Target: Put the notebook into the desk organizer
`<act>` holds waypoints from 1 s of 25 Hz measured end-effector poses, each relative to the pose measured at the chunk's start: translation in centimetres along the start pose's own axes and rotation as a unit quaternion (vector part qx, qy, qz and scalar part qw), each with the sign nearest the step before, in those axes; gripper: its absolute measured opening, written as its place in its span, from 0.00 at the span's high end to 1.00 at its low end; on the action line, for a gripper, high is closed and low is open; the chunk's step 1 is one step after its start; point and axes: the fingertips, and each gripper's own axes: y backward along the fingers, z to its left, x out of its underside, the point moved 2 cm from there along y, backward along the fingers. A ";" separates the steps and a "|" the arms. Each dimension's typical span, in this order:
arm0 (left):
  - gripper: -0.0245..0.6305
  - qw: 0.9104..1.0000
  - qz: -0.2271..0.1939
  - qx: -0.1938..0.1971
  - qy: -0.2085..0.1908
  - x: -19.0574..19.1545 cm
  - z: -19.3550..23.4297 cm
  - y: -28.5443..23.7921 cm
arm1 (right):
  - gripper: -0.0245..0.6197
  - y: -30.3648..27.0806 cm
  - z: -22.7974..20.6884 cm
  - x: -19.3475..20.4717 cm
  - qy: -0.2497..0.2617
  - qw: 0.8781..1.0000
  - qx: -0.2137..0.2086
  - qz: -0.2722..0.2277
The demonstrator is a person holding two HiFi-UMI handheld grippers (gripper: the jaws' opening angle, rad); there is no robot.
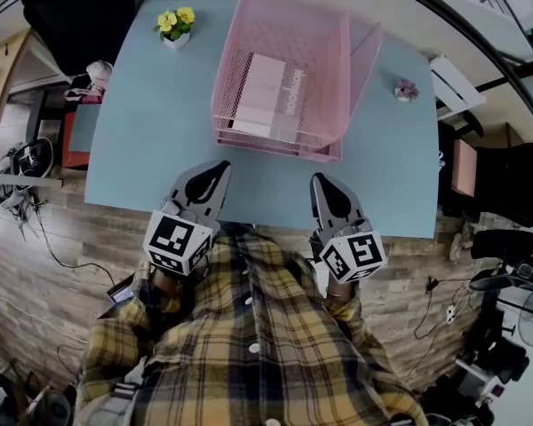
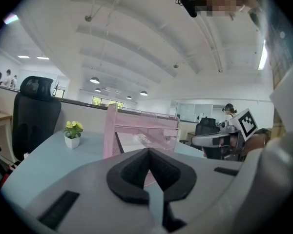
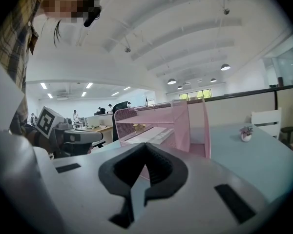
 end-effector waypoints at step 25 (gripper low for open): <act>0.98 1.000 -0.001 -0.003 -0.001 -0.3 0.3 -0.5 | 0.96 -0.2 -0.6 -0.2 -0.010 1.000 0.007 -0.001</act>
